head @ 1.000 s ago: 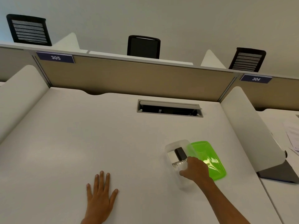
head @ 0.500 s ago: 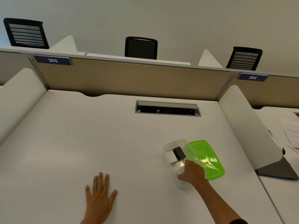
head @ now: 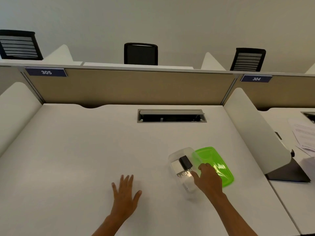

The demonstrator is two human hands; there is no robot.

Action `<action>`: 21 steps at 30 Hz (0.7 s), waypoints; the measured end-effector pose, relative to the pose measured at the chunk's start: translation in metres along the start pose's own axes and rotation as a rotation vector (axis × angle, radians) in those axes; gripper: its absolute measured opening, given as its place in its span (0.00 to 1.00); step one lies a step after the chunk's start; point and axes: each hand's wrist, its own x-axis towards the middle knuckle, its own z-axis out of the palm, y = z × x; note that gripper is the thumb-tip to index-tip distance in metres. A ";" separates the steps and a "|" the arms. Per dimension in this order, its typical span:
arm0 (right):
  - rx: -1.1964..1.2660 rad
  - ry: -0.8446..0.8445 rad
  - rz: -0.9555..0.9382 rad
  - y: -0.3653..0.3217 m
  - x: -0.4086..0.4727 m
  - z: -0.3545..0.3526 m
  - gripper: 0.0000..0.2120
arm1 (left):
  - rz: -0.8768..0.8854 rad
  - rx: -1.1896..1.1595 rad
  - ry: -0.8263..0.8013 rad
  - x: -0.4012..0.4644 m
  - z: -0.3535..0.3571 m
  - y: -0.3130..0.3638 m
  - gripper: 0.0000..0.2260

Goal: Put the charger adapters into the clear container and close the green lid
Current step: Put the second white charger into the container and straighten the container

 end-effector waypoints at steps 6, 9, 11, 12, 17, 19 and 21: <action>0.075 0.184 0.029 0.031 -0.014 0.006 0.17 | -0.046 -0.498 -0.081 0.046 -0.018 0.086 0.30; 0.196 0.174 0.153 0.042 -0.023 0.012 0.17 | -0.094 -0.579 -0.128 0.066 -0.027 0.120 0.30; 0.313 0.138 0.242 0.047 -0.029 0.017 0.18 | -0.104 -0.606 -0.161 0.076 -0.029 0.136 0.31; 0.376 0.120 0.287 0.048 -0.031 0.019 0.19 | -0.103 -0.615 -0.177 0.080 -0.029 0.142 0.31; 0.645 0.028 0.435 0.053 -0.039 0.026 0.17 | -0.081 -0.601 -0.212 0.088 -0.026 0.159 0.31; 0.703 0.015 0.457 0.053 -0.039 0.028 0.17 | -0.065 -0.590 -0.203 0.091 -0.024 0.161 0.31; 0.745 0.012 0.479 0.054 -0.038 0.029 0.17 | -0.059 -0.599 -0.198 0.094 -0.022 0.163 0.30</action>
